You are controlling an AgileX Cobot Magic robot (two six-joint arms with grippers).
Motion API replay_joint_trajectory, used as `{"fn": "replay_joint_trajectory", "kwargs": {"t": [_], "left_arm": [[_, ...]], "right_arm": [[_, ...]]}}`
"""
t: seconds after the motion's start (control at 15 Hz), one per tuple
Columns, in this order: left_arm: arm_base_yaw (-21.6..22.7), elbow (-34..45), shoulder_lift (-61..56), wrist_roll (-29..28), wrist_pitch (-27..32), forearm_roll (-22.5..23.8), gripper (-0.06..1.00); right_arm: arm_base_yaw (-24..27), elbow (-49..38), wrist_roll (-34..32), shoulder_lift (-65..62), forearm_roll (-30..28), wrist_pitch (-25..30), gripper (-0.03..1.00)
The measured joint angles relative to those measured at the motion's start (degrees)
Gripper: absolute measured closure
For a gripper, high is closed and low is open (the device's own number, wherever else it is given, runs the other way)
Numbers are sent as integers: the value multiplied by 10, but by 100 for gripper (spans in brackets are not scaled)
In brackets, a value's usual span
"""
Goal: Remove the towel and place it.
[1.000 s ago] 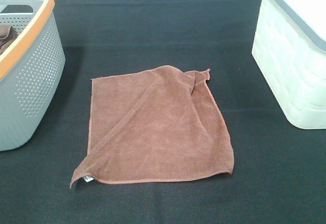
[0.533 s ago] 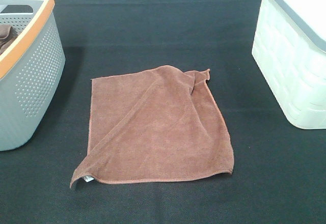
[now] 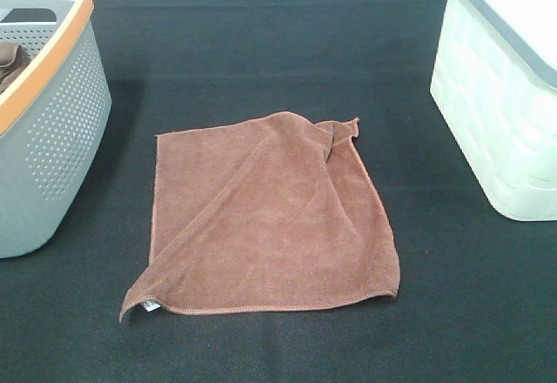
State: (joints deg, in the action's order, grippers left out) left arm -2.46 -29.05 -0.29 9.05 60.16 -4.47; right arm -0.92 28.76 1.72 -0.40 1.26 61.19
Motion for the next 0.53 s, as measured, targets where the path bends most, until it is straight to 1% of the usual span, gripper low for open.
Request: {"fn": "replay_joint_trajectory", "kwargs": {"t": [0.53], "left_arm": [[0,0,0,0,0,0,16]], "right_arm": [[0,0,0,0,0,0,22]]}}
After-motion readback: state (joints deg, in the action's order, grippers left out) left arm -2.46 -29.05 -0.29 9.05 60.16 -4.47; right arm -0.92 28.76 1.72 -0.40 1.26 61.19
